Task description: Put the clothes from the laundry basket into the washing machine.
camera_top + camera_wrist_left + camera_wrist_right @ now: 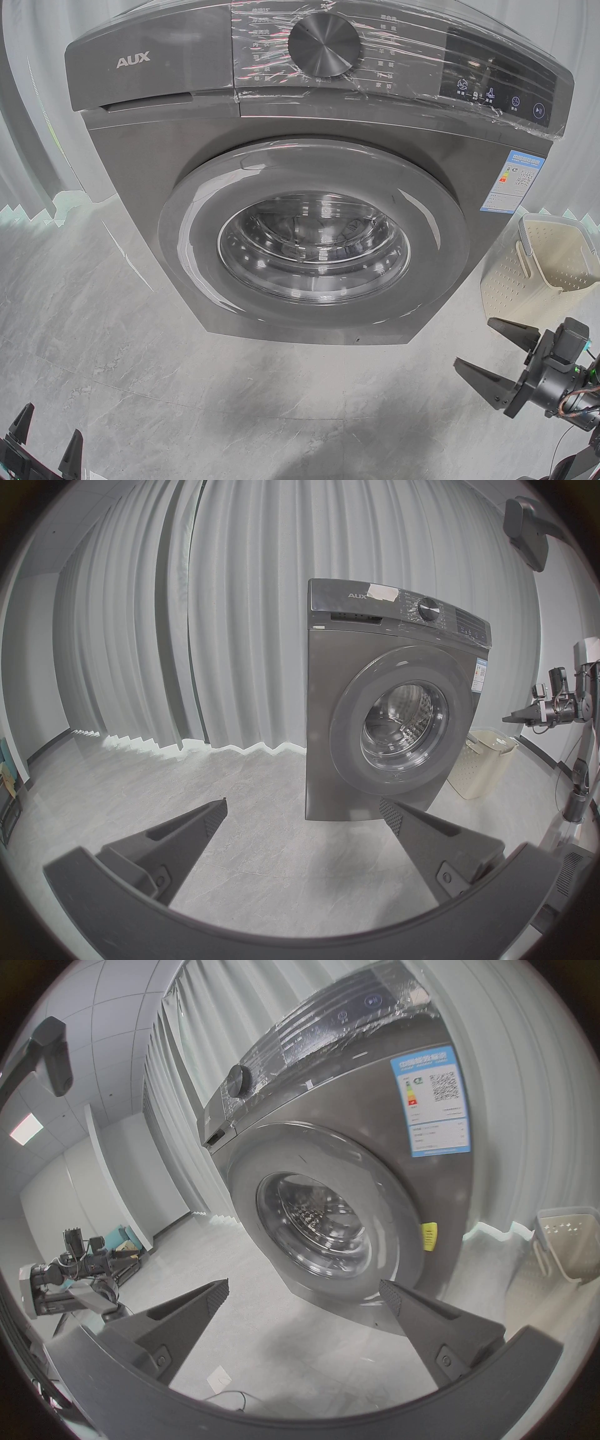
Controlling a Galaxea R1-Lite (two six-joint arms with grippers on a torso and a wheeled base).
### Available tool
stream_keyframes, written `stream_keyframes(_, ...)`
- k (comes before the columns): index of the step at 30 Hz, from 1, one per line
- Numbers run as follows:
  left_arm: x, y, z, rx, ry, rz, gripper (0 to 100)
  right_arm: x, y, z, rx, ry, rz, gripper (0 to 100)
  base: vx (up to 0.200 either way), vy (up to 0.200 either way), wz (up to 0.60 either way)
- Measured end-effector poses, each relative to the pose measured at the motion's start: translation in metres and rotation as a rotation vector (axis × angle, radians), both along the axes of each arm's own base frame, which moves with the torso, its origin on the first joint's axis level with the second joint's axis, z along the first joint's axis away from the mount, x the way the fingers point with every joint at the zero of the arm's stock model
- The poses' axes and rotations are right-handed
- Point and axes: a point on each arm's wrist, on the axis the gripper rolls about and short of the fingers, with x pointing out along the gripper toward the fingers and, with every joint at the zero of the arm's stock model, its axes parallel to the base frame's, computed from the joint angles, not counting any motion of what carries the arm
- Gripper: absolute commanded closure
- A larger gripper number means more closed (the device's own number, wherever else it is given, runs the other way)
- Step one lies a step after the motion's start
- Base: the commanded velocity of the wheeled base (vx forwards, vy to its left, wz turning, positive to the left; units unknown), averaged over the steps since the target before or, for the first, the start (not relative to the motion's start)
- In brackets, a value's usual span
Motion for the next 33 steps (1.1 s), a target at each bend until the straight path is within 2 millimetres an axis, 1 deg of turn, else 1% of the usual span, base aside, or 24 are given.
stream_keyframes(2, 0.0, 0.0, 0.0, 0.0, 0.0, 0.0, 0, -0.007, -0.011, -0.002, -0.023, 0.012, -0.031, 0, 0.0, 0.0, 0.0)
stream_keyframes(7, 0.0, 0.0, 0.0, -0.002, 0.0, -0.001, 0, -0.023, -0.04, -0.005, -0.07, 0.029, -0.174, 0, 0.0, 0.0, 0.0)
stream_keyframes(11, 0.0, 0.0, 0.0, -0.003, 0.0, 0.0, 0, -0.045, -0.059, -0.008, -0.082, 0.028, -0.269, 0, 0.0, 0.0, 0.0)
stream_keyframes(16, 0.0, 0.0, 0.0, -0.004, 0.0, 0.001, 0, -0.075, -0.074, -0.015, -0.078, -0.01, -0.378, 0, 0.0, 0.0, 0.0)
stream_keyframes(19, 0.0, 0.0, 0.0, -0.004, 0.0, 0.0, 0, -0.094, -0.08, -0.022, -0.073, -0.039, -0.437, 0, 0.0, 0.0, 0.0)
stream_keyframes(25, 0.0, 0.0, 0.0, -0.004, 0.001, 0.001, 0, -0.121, -0.084, -0.046, -0.083, -0.035, -0.521, 0, 0.0, 0.0, 0.0)
stream_keyframes(28, 0.0, 0.0, 0.0, -0.004, 0.001, 0.0, 0, -0.129, -0.084, -0.055, -0.081, -0.04, -0.575, 0, 0.0, 0.0, 0.0)
stream_keyframes(33, 0.0, 0.0, 0.0, -0.005, 0.001, 0.0, 0, -0.135, -0.086, -0.059, -0.063, -0.065, -0.686, 0, 0.0, 0.0, 0.0)
